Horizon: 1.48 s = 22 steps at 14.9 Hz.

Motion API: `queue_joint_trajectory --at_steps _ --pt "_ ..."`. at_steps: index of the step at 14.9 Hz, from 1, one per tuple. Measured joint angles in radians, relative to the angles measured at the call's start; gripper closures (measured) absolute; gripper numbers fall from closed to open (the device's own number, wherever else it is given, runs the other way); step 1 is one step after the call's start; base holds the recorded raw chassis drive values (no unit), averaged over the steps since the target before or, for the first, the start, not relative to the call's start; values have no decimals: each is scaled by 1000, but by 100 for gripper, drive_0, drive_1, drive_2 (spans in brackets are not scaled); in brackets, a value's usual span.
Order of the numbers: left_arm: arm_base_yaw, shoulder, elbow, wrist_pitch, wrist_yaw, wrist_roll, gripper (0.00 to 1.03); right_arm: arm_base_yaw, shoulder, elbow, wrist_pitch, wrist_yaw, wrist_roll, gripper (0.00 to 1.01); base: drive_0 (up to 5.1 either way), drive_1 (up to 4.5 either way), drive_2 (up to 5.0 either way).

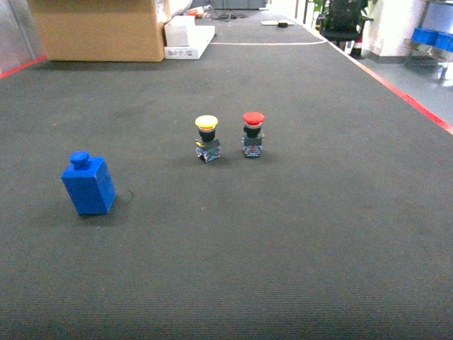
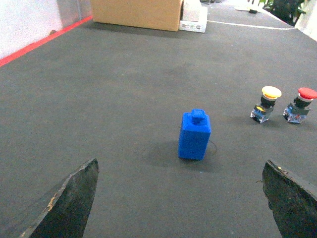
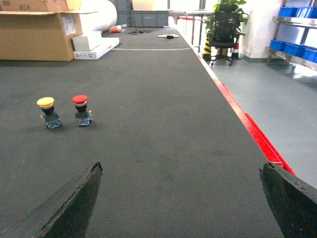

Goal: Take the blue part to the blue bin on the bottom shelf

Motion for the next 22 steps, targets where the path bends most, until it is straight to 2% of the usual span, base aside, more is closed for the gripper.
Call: queue_joint_trajectory --at_steps 2,3,5,9,11,15,16,19,20,22 --pt "-4 496 129 401 60 20 5 0 0 0 0 0 0 3 0 0 0" --pt "-6 684 205 532 72 25 5 0 0 0 0 0 0 3 0 0 0" --pt "-6 941 314 639 95 27 5 0 0 0 0 0 0 3 0 0 0" --pt "-3 1303 469 668 103 50 5 0 0 0 0 0 0 3 0 0 0" --pt "6 1407 572 657 116 52 5 0 0 0 0 0 0 3 0 0 0" --pt "37 1529 700 635 103 58 5 0 0 0 -1 0 0 3 0 0 0" --pt "45 1564 750 635 97 83 17 0 0 0 0 0 0 3 0 0 0" --pt "43 1571 764 634 109 98 53 0 0 0 0 0 0 3 0 0 0" --pt "43 1571 768 632 113 100 58 0 0 0 0 0 0 3 0 0 0" --pt "43 1567 756 644 111 106 59 0 0 0 0 0 0 3 0 0 0"
